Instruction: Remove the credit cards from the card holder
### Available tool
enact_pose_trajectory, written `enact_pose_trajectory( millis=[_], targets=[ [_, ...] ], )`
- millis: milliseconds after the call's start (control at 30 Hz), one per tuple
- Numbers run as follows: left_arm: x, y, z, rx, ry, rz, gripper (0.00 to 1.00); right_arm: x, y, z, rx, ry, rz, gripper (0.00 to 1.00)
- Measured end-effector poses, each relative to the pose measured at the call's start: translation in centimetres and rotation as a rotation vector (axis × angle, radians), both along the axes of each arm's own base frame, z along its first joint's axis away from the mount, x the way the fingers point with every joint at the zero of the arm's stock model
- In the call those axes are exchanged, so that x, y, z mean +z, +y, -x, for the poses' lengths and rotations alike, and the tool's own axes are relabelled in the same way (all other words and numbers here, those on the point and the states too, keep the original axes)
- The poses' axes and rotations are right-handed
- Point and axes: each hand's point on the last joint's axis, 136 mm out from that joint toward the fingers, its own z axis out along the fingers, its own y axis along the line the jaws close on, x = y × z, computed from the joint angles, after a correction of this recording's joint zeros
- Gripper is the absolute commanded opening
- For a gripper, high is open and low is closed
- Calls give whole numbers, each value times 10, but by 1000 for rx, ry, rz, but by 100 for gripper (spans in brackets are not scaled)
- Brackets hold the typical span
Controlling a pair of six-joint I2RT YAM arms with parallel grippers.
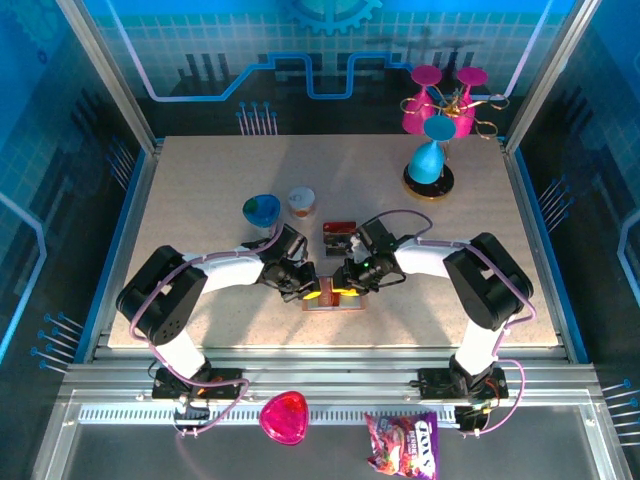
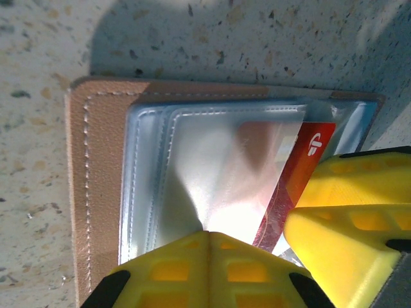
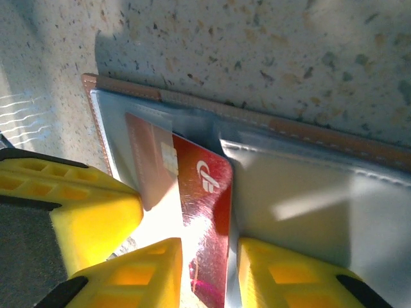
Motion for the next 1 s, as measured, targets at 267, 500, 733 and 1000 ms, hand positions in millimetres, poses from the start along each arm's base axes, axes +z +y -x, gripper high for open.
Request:
enact_pose_trajectory(
  millis=[267, 500, 733, 1000],
  targets=[
    [0, 0, 0, 0, 0, 0, 5, 0, 3, 1, -8, 6, -25, 24],
    [0, 0, 0, 0, 1, 0, 5, 2, 3, 1, -11, 3, -27, 19],
    [0, 0, 0, 0, 1, 0, 5, 0, 0, 3, -14, 13, -20, 16],
    [-1, 1, 1, -1, 6, -5, 5, 1, -6, 3, -11, 13, -11, 12]
  ],
)
